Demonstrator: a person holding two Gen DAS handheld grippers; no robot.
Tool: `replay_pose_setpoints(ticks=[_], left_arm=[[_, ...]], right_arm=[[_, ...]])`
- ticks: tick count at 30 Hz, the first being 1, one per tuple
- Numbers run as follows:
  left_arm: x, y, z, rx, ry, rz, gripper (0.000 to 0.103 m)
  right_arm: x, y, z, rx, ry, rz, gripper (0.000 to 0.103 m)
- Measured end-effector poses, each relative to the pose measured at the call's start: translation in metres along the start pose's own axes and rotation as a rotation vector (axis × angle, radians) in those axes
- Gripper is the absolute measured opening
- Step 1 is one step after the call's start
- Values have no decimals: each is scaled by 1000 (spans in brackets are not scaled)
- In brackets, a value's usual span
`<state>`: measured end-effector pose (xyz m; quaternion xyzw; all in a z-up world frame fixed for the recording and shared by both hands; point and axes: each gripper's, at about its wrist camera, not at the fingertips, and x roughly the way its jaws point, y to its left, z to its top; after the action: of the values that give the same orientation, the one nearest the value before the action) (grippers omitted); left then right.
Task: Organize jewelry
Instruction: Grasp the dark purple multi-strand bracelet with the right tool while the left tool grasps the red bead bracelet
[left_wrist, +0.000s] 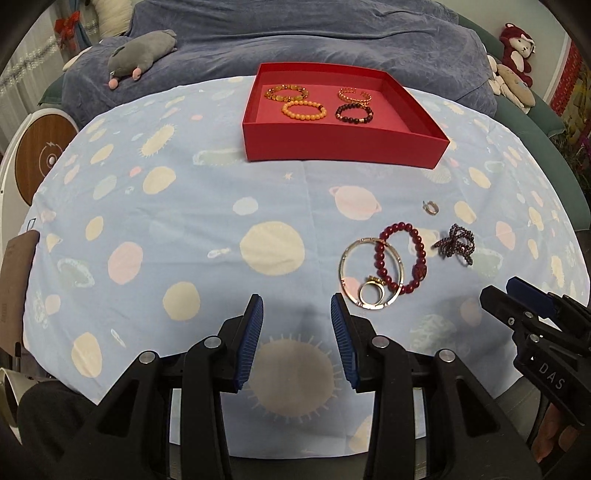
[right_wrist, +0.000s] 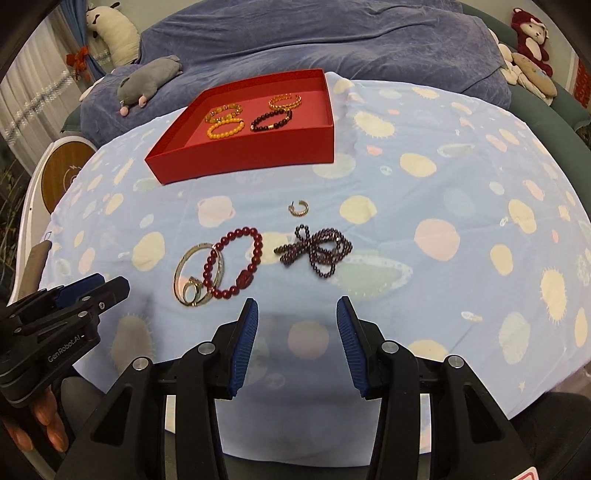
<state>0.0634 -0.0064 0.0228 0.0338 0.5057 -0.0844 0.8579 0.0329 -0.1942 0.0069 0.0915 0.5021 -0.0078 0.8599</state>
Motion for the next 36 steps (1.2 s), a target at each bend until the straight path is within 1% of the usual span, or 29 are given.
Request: replay_pose_setpoints(ticks=[4,8,17,19,24,27,28,31,32,36], left_arm=[[2,7,-8,-36,6,-6,37],[4,10,-8,-55,4,-10,37],[9,8,3,-57,7,-30,38],[10,5,8,-56,1,-34,43],[14,-3,22,-43,-7,-51,43],[16,-8,30,-40,-11,-71,43],[17,-10,33,-35,-12,-76,43],[22,-18,41,-11,-9,-91,43],[24,-21,44,-2,-7,-92,43],[33,-35,54,46,-1,-116,43]], right_arm=[[4,-5,-6,22,9,-9,44],[7,-15,-1,43,5,-26,44],[21,-30,28,90,-11,-28,44],[24,-30,36,90,-17,-29,44],[36,-26,50,67,-15,-29,43],[44,-24,54,51,-5,-18,40],[47,-24,54,45,-1,-15,38],[55,-23,54,26,19,-8,22],[56,-23,53,23,17,-2,19],[56,-27,53,28,17,15,16]])
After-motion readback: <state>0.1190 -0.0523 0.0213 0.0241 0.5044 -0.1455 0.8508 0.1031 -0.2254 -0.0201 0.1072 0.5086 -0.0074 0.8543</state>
